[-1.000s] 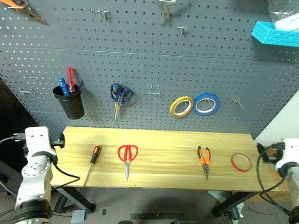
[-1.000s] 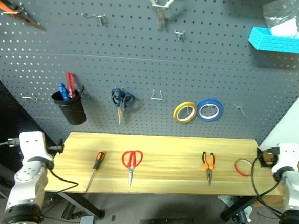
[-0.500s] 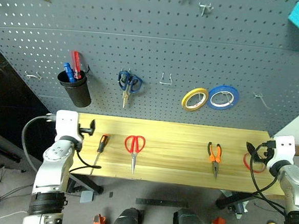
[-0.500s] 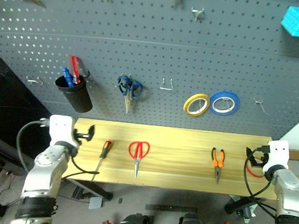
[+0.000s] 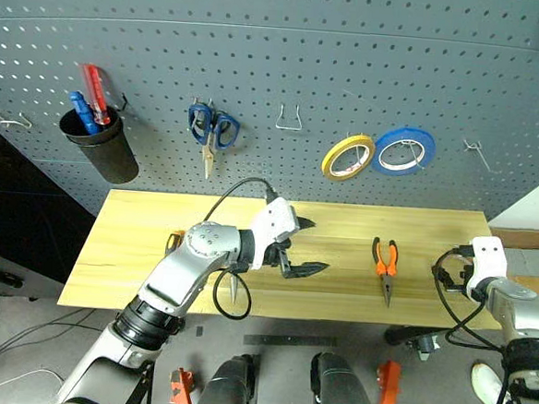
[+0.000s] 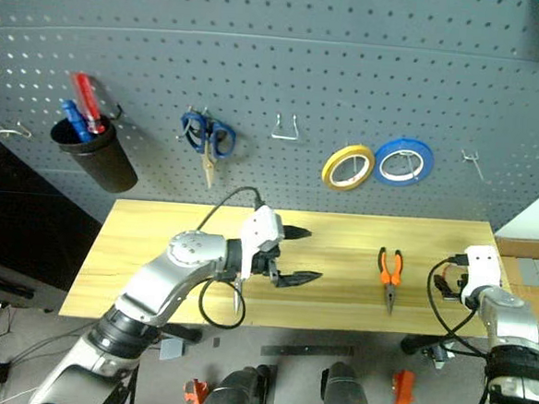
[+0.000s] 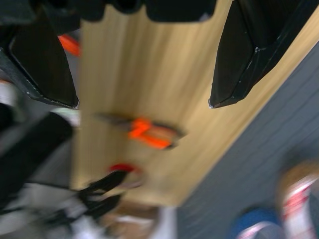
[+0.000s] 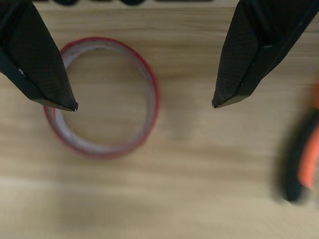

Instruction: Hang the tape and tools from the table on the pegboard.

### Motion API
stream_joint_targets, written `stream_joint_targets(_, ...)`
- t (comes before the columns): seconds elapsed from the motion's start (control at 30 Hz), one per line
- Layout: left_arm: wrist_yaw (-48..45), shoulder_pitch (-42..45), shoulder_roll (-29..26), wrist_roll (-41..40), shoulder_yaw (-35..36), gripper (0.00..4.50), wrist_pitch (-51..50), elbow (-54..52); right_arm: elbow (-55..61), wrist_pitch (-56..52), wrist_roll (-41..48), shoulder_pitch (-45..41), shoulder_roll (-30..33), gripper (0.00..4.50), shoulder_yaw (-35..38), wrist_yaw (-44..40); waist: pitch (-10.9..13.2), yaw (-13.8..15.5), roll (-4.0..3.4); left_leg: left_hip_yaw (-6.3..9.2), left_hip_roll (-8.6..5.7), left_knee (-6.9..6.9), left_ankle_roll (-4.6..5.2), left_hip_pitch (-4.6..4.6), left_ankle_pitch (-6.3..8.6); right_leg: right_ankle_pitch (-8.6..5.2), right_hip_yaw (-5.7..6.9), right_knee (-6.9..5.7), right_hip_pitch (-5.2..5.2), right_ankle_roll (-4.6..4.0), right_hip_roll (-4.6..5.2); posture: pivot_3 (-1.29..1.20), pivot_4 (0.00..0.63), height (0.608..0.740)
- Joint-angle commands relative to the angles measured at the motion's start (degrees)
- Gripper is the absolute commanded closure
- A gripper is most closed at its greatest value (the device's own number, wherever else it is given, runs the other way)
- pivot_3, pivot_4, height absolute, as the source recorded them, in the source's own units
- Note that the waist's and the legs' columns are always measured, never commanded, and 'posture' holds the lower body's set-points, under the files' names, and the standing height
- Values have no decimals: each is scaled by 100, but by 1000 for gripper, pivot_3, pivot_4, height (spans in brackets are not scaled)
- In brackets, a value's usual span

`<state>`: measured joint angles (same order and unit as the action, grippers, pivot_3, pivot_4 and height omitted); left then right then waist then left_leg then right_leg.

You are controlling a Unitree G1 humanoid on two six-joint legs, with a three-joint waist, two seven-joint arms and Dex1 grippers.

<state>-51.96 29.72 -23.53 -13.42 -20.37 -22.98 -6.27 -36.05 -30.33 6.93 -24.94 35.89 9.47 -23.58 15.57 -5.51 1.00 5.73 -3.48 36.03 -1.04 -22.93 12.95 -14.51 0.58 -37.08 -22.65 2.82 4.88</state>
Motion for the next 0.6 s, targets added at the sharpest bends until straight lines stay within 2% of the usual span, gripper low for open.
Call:
stream_joint_targets(0.03, -184, 175, 145, 49, -110, 15, 229, 72, -1005, 351, -143, -553, 50, 0, -53, -93, 36, -7, 3, -8, 0, 0, 0, 0, 0, 1, -2, -1, -1, 1, 0, -173, 312, 740)
stream_joint_targets(0.17, -265, 221, 205, 142, -167, 15, 315, 102, -2261, 794, -443, -1202, 60, 0, -354, -342, 99, -5, 28, -17, -1, 1, 1, -2, 1, 4, -7, -1, -3, 7, 1, -153, 312, 740)
stream_joint_targets(0.27, -299, 201, 196, 203, -182, 0, 353, 82, -2798, 895, -572, -1467, 79, 600, -463, -472, 106, 4, 38, -18, -2, 2, 2, -3, 1, 8, -9, 2, -3, 12, 1, -143, 307, 740)
stream_joint_targets(0.4, -350, 168, 189, 168, -139, 0, 307, -28, -3285, 742, -575, -1713, 114, 2019, -416, -539, 106, 49, 40, -16, -3, 4, 2, -4, 2, 10, -9, 4, -2, 15, 1, -137, 291, 740)
stream_joint_targets(0.6, -505, 178, 248, 95, -153, 0, 315, -46, -3349, 932, -835, -1589, 114, 4046, -609, -448, 104, 72, 42, -12, -5, 12, 1, -3, 2, 13, -8, 7, 4, 22, 1, -159, 271, 740)
